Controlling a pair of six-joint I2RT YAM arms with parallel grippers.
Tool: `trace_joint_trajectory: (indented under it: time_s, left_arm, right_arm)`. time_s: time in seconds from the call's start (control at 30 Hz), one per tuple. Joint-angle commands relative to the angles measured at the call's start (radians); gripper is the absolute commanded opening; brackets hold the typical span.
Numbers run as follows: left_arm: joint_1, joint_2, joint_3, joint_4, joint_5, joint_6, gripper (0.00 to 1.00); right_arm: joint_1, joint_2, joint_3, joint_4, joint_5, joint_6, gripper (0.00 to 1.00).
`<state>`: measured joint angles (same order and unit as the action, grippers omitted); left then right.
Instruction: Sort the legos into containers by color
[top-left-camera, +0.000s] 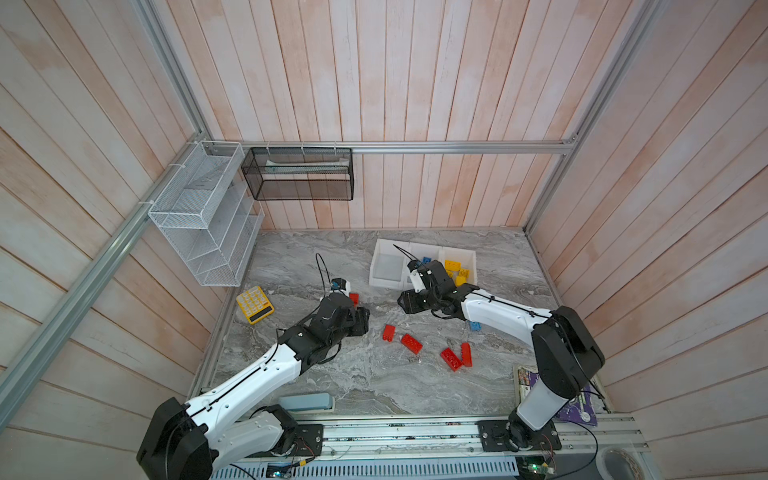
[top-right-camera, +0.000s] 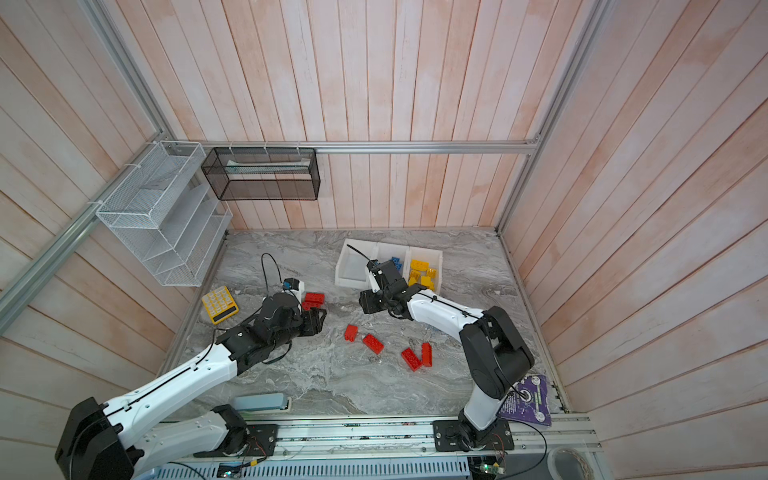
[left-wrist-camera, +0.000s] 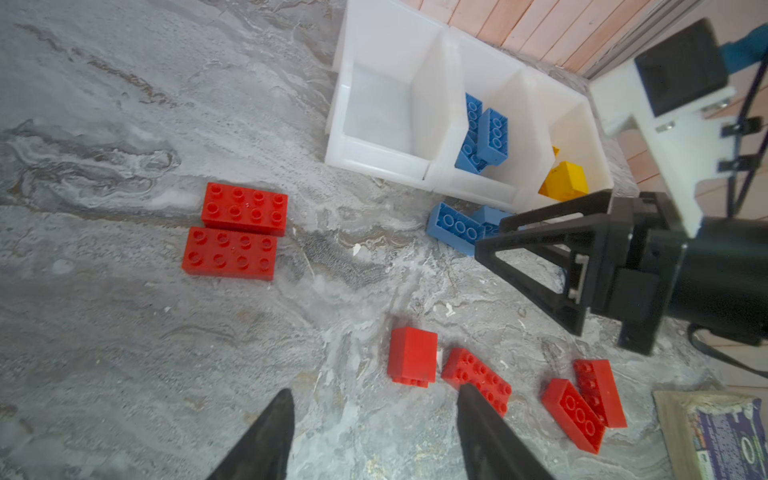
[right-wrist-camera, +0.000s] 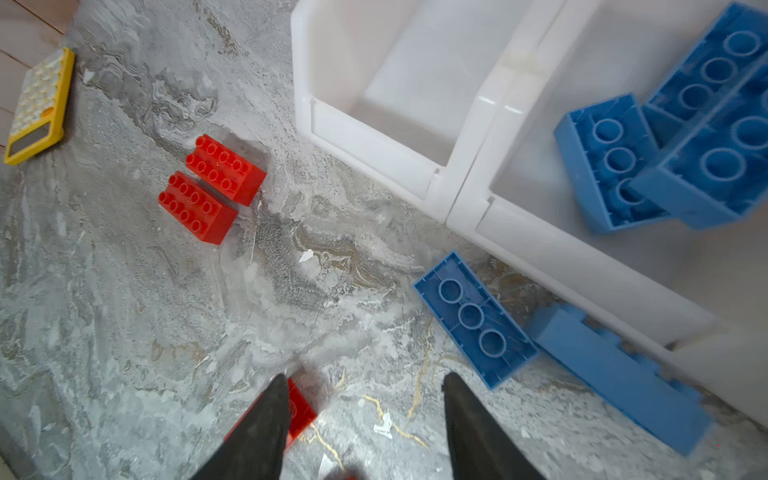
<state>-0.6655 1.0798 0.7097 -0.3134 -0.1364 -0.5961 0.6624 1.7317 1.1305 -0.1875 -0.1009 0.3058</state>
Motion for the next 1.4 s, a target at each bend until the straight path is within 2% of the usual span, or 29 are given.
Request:
trace_joint_trajectory:
  time_s: [0.0, 0.23, 0.57, 1.13, 1.37]
  left_arm:
    - [0.006, -0.041, -0.035, -0.009, -0.027, -0.026, 0.64]
    - [0.009, -0.027, -0.04, -0.001, -0.027, -0.003, 0.64]
    - [0.013, -0.003, -0.039, 0.005, -0.025, 0.002, 0.65]
    - [0.012, -0.018, -0.052, 0.004, -0.017, -0.002, 0.64]
    - [0.012, -0.021, -0.055, 0.002, -0.017, -0.004, 0.65]
  right_arm:
    - [0.005, 0.044, 0.051, -0.048, 0.069, -0.031, 0.6]
    - [0.004, 0.144, 0.124, -0.093, 0.126, -0.068, 0.61]
    - [0.002, 0.207, 0.127, -0.1, 0.182, -0.071, 0.61]
    - [0.041, 0.075, 0.0, -0.101, 0.074, -0.008, 0.58]
    - [0.063, 0.012, 0.05, -0.122, 0.06, -0.009, 0.58]
